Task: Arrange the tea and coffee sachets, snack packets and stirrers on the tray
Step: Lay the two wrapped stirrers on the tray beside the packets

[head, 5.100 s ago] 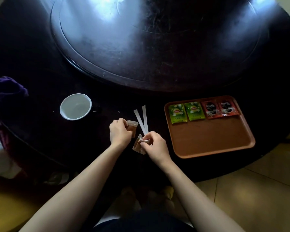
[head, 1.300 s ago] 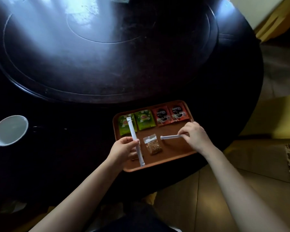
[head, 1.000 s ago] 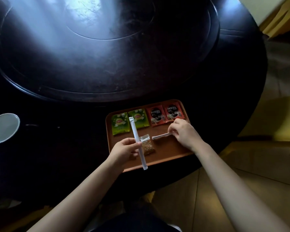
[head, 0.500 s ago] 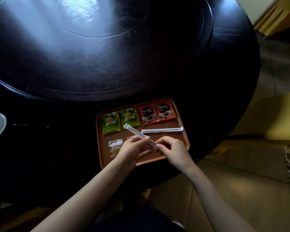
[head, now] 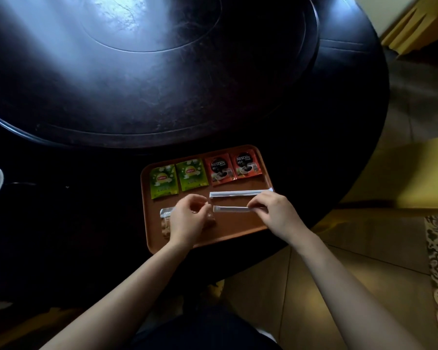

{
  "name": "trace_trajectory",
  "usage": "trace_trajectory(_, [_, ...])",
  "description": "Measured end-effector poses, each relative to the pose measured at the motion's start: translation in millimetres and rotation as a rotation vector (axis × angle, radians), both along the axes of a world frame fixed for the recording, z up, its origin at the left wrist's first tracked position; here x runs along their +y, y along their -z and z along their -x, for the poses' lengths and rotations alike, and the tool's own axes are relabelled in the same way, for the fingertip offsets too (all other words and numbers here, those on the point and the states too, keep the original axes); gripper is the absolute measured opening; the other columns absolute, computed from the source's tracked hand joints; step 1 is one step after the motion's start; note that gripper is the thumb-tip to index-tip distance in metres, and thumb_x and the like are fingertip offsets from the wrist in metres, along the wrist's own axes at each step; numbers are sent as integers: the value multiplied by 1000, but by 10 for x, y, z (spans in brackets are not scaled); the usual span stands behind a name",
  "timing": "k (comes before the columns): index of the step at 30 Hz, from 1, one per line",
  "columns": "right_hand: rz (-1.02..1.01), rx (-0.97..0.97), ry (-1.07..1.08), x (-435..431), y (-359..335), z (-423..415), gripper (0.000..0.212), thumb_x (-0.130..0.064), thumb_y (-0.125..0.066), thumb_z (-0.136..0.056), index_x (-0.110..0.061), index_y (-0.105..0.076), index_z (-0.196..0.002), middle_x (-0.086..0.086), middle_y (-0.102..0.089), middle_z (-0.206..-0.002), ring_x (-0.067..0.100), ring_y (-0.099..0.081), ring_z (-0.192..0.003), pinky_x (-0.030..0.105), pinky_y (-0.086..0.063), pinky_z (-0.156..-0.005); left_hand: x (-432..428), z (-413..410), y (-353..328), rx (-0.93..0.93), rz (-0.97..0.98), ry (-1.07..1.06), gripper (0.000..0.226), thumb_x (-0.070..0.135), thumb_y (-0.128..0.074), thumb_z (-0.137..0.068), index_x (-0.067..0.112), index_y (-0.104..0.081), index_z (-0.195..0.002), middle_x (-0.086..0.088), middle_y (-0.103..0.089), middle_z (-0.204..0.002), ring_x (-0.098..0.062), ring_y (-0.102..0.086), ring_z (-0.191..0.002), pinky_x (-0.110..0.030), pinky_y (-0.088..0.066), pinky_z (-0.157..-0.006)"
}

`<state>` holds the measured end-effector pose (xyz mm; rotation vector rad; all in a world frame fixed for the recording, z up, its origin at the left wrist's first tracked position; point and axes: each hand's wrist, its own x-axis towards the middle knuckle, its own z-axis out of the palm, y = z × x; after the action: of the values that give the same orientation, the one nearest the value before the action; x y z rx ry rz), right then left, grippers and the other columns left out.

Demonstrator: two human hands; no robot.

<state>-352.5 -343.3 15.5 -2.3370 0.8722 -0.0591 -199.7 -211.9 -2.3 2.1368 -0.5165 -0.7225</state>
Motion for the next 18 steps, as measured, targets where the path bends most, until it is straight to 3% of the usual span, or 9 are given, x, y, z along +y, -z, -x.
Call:
trace_trajectory(2, [-16, 63, -9, -67, 68, -9, 12, -8, -61, -83, -14, -69, -90, 3, -65, -99, 17, -59, -98, 30, -46, -93, 57, -45, 49, -277, -38, 127, 16, 18, -67, -78, 18, -66, -94, -1, -64, -97, -16, -54, -94, -22, -39, -76])
trace_trajectory(5, [-24, 164, -75, -108, 127, -83, 13, -12, -59, -85, -17, -69, -90, 2, -62, -102, 17, -53, -103, 31, -42, -97, 78, -64, 121, -422, -114, 302, 32, 18, -68, -77, 13, -63, -108, -6, -61, -110, -23, -44, -108, -28, -37, -87])
trace_trajectory(13, [-5, 126, -82, -55, 200, -101, 9, -7, -60, -82, -15, -64, -86, 4, -61, -101, 20, -51, -108, 35, -39, -102, 86, -105, 99, -461, -128, 410, 35, 15, -67, -77, 9, -63, -111, -9, -59, -117, -25, -44, -114, -33, -39, -93])
trace_trajectory(18, [94, 14, -11, 7, 233, -97, 18, -12, -60, -85, -12, -63, -103, 7, -60, -105, 22, -50, -105, 34, -40, -97, 98, -92, 84, -456, -141, 403, 36, 15, -67, -78, 9, -62, -113, -8, -58, -119, -23, -43, -115, -31, -38, -93])
